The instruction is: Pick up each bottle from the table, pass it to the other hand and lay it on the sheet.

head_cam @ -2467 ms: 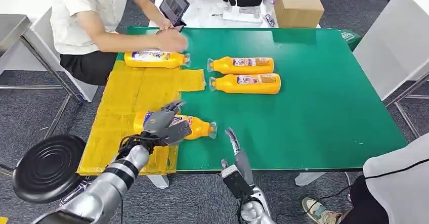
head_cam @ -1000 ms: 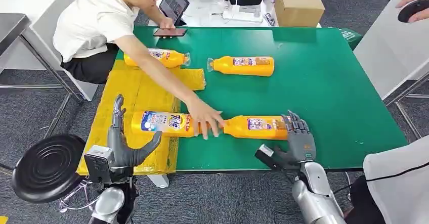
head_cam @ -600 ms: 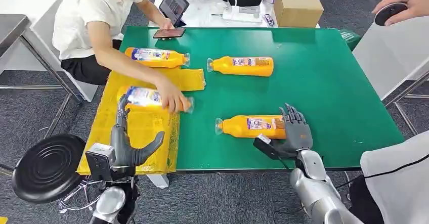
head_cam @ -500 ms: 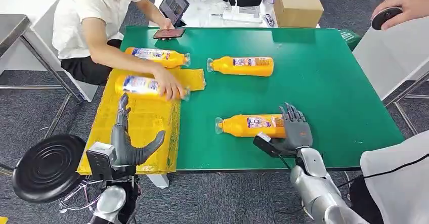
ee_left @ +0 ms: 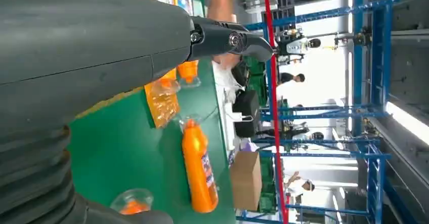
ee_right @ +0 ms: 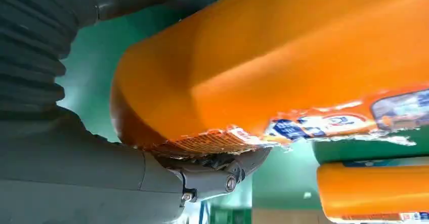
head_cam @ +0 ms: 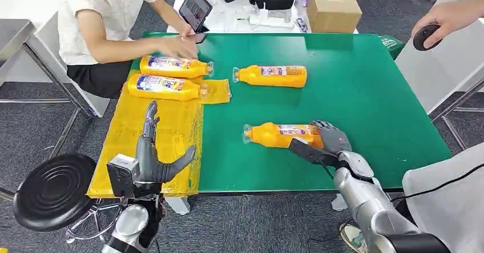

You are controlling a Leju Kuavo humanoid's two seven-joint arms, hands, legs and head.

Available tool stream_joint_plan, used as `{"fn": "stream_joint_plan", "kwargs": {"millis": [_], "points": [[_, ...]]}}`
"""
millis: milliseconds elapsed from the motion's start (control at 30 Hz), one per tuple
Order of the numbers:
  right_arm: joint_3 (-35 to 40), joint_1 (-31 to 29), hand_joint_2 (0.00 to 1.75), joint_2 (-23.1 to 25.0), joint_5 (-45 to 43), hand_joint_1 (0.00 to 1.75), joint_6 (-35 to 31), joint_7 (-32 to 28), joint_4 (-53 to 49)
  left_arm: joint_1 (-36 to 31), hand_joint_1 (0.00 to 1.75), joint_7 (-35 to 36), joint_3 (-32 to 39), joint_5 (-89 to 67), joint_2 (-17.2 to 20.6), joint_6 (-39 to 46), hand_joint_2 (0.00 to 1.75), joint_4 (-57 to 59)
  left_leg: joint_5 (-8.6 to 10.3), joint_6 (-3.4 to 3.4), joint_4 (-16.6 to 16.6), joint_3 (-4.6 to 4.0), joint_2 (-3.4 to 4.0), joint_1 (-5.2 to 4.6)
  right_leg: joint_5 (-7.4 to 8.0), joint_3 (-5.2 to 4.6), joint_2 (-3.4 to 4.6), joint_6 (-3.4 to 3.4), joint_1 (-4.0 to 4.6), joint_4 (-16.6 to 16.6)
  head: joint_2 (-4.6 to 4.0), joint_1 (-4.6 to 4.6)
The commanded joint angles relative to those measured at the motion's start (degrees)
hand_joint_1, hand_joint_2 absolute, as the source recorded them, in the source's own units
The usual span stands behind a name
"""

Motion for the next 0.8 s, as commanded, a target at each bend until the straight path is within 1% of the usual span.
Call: {"fn": "stream_joint_plan", "kwargs": {"millis": [33,133,167,267,300,333,400,500,533,600,667,800], "points": [[-0.73,3.44,1.75,-0.50,-2.12,1.75,4.19,-1.32,6.27,-3.11,0.00,0.24,-2.82,0.74,0.72,-0.72,1.75,4.70,0.06,-0.03,-0.16,0.23,-0.17,0.04,0.00,0.28,-0.20,-0.05,0.06,-0.17,0.00,-0.02],[-0.63,3.77,1.75,-0.44,-2.60,1.75,4.48,-2.17,6.24,-3.08,0.00,0.25,-2.92,0.99,0.66,-1.06,1.75,4.69,0.02,-0.04,-0.13,0.40,-0.20,0.04,-0.01,0.46,-0.17,0.00,0.07,-0.14,0.00,0.00],[-0.60,4.02,1.75,-0.38,-3.09,1.75,4.38,-3.03,5.97,-3.00,0.00,0.31,-2.89,1.52,0.60,-1.62,1.75,4.80,0.07,-0.05,-0.24,0.44,-0.29,0.02,0.00,0.52,-0.31,-0.02,0.06,-0.23,0.00,0.00],[-3.76,4.87,1.75,0.92,-8.42,1.75,4.84,-8.21,5.00,-2.49,0.00,1.04,-2.83,5.06,0.11,-5.13,1.75,5.68,-0.03,-0.06,-0.14,0.50,-0.15,0.06,-0.02,0.58,-0.15,0.01,0.11,-0.16,0.00,0.00],[-5.92,5.35,1.75,1.71,-11.94,1.75,6.01,-11.14,4.34,-2.14,0.00,1.32,-2.46,7.10,-0.14,-6.77,1.75,6.26,-0.02,-0.07,-0.17,0.50,-0.16,0.05,-0.02,0.57,-0.18,0.00,0.10,-0.19,0.00,0.00],[-6.70,5.73,1.75,2.41,-13.64,1.75,6.05,-12.81,3.70,-1.68,0.00,1.42,-2.17,8.50,-0.42,-7.76,1.75,6.77,-0.06,-0.08,-0.14,0.51,-0.08,0.07,-0.02,0.59,-0.08,0.00,0.12,-0.17,0.00,0.00],[-7.51,6.67,1.75,3.70,-16.57,1.75,5.20,-15.80,1.80,-0.94,0.00,2.66,-1.69,11.70,-1.01,-9.90,1.75,8.16,-0.05,-0.10,-0.27,0.55,0.03,0.05,0.03,1.06,0.02,-0.01,0.10,-0.28,0.00,-0.02],[-7.25,8.22,1.75,6.30,-22.02,1.75,5.15,-20.36,-2.91,-0.20,0.00,5.54,-1.58,17.25,-1.55,-13.47,1.75,11.63,-0.06,-0.13,-0.31,0.60,0.15,0.01,0.04,1.11,0.09,-0.04,0.06,-0.26,0.00,-0.02],[-6.66,8.49,1.75,6.89,-22.83,1.75,5.10,-20.35,-4.05,-0.21,0.00,5.77,-1.91,17.71,-1.53,-13.87,1.75,12.48,-0.11,-0.11,-0.10,0.49,0.22,0.05,0.03,1.02,0.22,0.00,0.10,-0.10,0.00,0.00],[-5.39,9.16,1.75,7.85,-25.46,1.75,5.85,-21.36,-7.07,-0.52,0.00,6.67,-2.52,19.93,-1.26,-15.72,1.75,14.01,-0.07,-0.13,-0.20,0.48,0.22,0.02,0.04,0.98,0.18,-0.04,0.07,-0.14,0.00,-0.02],[-4.79,9.13,1.75,8.34,-25.89,1.75,5.77,-20.79,-7.74,-0.51,0.00,6.56,-2.65,20.11,-1.18,-15.84,1.75,14.37,-0.08,-0.11,-0.08,0.27,0.27,0.04,0.06,0.77,0.26,0.00,0.09,-0.05,0.00,-0.02],[-4.71,9.20,1.75,7.99,-25.89,1.75,5.85,-20.79,-7.74,-0.71,0.00,6.57,-2.61,20.11,-1.17,-15.83,1.75,14.25,-0.06,-0.13,-0.13,0.17,0.22,0.00,0.02,0.68,0.16,-0.01,0.05,-0.05,0.00,-0.02]]}}
